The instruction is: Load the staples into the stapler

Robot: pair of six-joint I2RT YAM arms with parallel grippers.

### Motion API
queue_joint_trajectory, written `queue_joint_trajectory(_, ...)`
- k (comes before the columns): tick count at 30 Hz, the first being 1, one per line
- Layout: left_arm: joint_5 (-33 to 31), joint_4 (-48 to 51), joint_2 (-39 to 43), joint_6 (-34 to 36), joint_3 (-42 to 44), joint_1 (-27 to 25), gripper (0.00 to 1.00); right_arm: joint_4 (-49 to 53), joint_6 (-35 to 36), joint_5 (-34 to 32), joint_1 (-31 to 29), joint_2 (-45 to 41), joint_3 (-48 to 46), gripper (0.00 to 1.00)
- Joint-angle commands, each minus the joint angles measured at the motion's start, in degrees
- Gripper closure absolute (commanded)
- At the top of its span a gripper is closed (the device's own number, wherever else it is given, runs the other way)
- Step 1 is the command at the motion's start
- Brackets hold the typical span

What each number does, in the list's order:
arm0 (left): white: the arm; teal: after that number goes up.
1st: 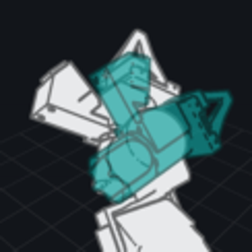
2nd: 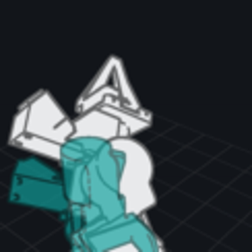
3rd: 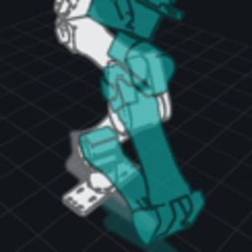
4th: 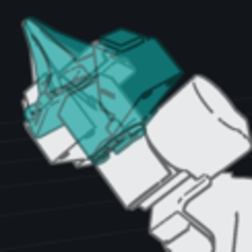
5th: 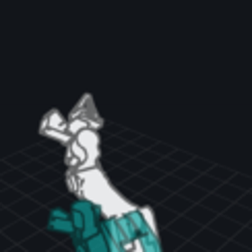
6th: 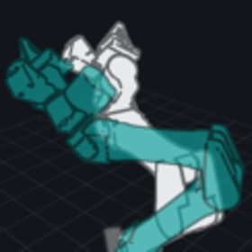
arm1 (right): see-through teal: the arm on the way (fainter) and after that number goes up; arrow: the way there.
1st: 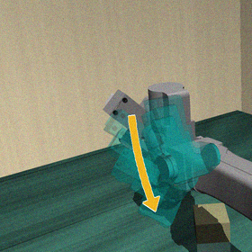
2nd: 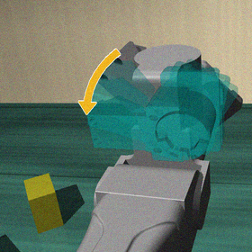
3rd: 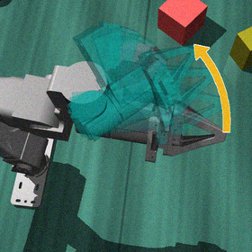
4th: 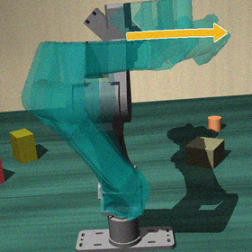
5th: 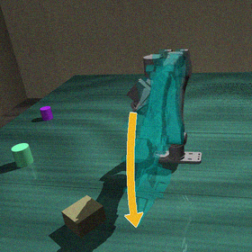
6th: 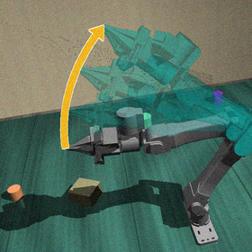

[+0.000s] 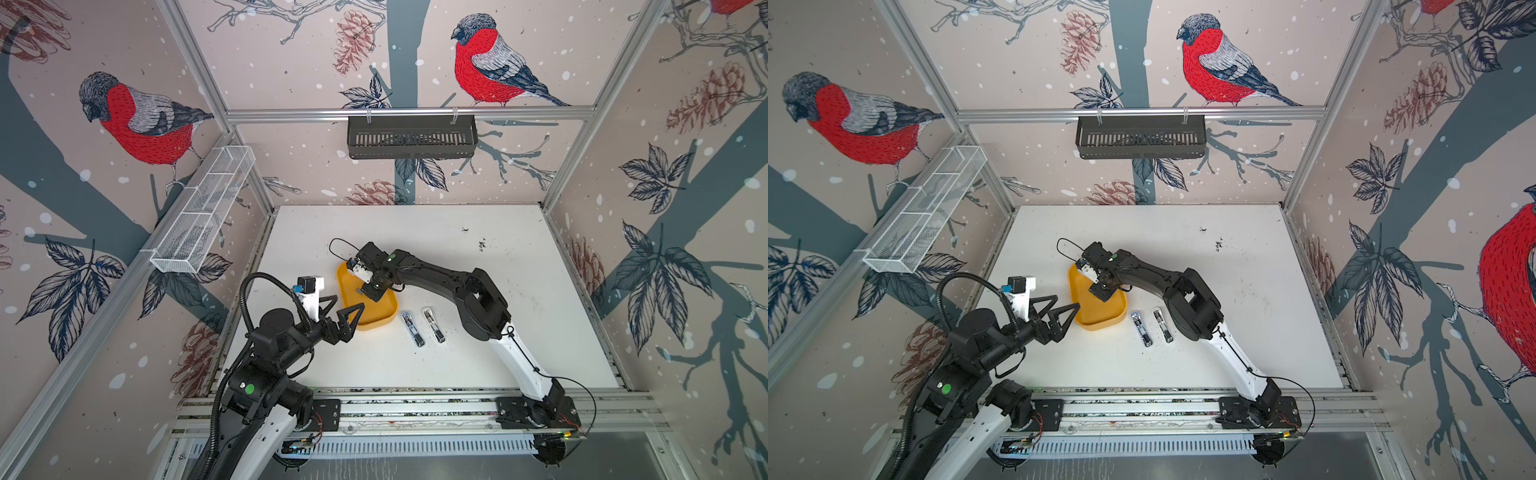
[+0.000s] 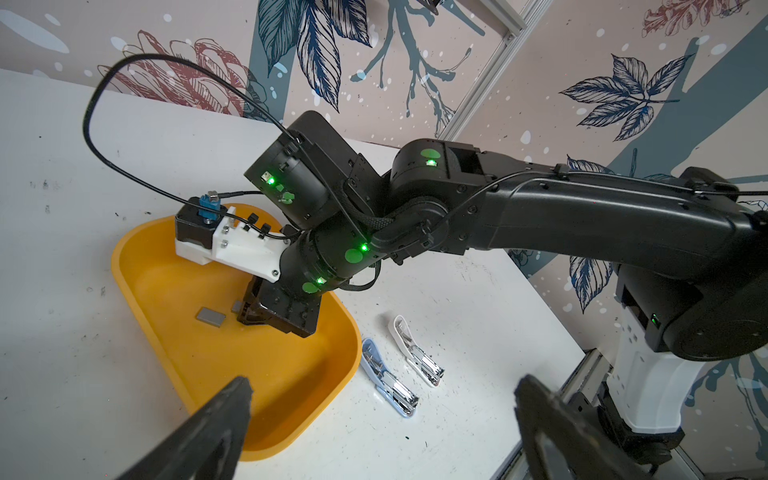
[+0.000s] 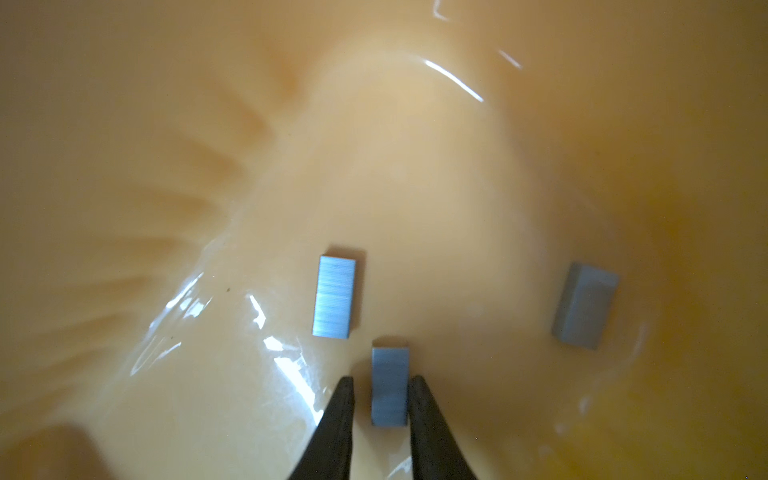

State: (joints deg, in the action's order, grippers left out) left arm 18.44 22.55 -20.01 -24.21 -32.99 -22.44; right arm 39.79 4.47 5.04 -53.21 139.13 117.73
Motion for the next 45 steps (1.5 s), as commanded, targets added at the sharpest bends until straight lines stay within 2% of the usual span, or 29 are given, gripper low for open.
queue_joint_trajectory(1, 0.55, -2.57, 0.14, -0.15, -0.02, 0.11, 0.01, 3.92, -0.65, -1.29, -0.1, 0.99, 2.14, 0.72)
queue_joint_trajectory(19, 0.37, -2.57, 0.16, -0.18, -0.04, 0.11, 0.01, 4.55, -1.79, -1.21, -0.13, 4.57, 6.17, 0.73)
queue_joint_trajectory(35, 0.45, -2.58, 0.29, -0.19, -0.04, 0.11, 0.02, 7.22, -1.22, -1.97, -0.31, 4.75, 6.93, 0.81)
queue_joint_trajectory(45, 0.63, -2.68, 0.36, -0.05, -0.05, 0.19, 0.01, 3.28, -2.74, -0.71, -0.82, 2.13, 7.07, 0.89)
